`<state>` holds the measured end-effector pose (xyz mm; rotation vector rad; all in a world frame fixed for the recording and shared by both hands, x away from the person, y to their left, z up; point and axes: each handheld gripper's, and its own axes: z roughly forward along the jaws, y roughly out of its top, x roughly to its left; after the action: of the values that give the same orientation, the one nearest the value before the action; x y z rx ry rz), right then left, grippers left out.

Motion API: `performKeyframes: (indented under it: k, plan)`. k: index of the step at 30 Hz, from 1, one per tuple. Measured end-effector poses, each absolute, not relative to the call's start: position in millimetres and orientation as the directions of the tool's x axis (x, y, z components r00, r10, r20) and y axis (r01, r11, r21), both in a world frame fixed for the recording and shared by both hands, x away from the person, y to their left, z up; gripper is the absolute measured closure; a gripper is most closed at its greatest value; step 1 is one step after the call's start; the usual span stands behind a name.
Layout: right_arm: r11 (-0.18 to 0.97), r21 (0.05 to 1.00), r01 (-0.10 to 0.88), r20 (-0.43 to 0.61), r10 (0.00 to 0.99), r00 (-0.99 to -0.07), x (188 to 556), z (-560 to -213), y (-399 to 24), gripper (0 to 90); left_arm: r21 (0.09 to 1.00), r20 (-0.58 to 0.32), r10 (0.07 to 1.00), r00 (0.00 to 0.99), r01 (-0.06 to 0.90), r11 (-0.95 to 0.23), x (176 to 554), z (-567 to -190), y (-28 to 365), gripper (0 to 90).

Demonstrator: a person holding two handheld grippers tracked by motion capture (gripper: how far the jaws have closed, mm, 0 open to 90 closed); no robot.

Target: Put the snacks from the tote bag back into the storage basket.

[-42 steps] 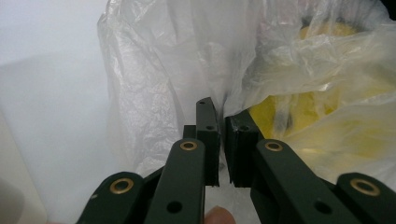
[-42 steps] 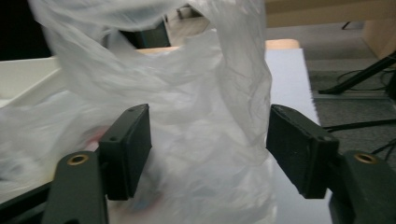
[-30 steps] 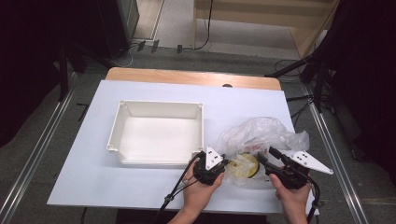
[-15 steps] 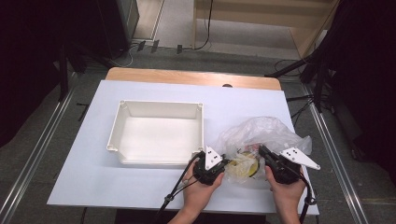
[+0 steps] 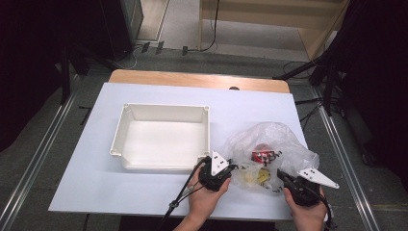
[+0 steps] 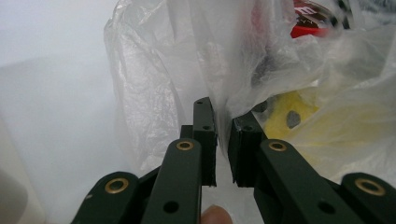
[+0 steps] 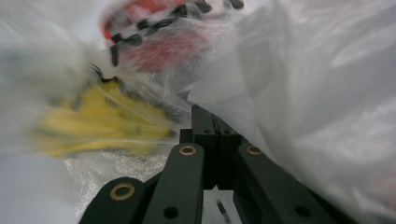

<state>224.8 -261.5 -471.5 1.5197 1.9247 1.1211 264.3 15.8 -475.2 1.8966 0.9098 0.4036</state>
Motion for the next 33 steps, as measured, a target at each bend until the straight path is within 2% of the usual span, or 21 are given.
performKeyframes:
  k: [4, 6, 10, 11, 16, 18, 27, 33]
  plan:
    - [0.039, 0.753, 0.657, 0.149, 0.962, -0.228, 225, -486, -269, 90.0, 0.868, -0.099, 0.739, 0.666, 0.422, -0.264, 265, -475, 16, 83.9]
    - [0.038, 0.76, 0.649, 0.148, 0.962, -0.23, 224, -485, -269, 89.4, 0.867, -0.098, 0.74, 0.665, 0.421, -0.265, 265, -475, 16, 84.3]
    - [0.0, 0.811, 0.585, 0.222, 0.925, -0.307, 215, -479, -269, 55.8, 0.866, -0.098, 0.741, 0.664, 0.423, -0.265, 265, -475, 16, 84.9]
    - [-0.012, 0.819, 0.573, 0.223, 0.928, -0.298, 211, -476, -270, 48.2, 0.867, -0.097, 0.741, 0.665, 0.422, -0.266, 265, -475, 16, 84.9]
    - [-0.035, 0.871, 0.49, 0.19, 0.944, -0.27, 189, -457, -278, 33.2, 0.866, -0.096, 0.739, 0.667, 0.421, -0.268, 265, -475, 16, 85.0]
    - [-0.051, 0.877, 0.478, 0.201, 0.942, -0.268, 183, -453, -283, 30.4, 0.867, -0.097, 0.737, 0.669, 0.42, -0.267, 265, -475, 16, 85.0]
    - [-0.063, 0.925, 0.375, 0.172, 0.949, -0.265, 168, -426, -289, 31.2, 0.866, -0.098, 0.736, 0.67, 0.421, -0.268, 265, -475, 15, 85.0]
    - [-0.071, 0.94, 0.334, 0.147, 0.967, -0.209, 175, -411, -298, 15.7, 0.867, -0.095, 0.734, 0.672, 0.418, -0.271, 265, -475, 15, 84.8]
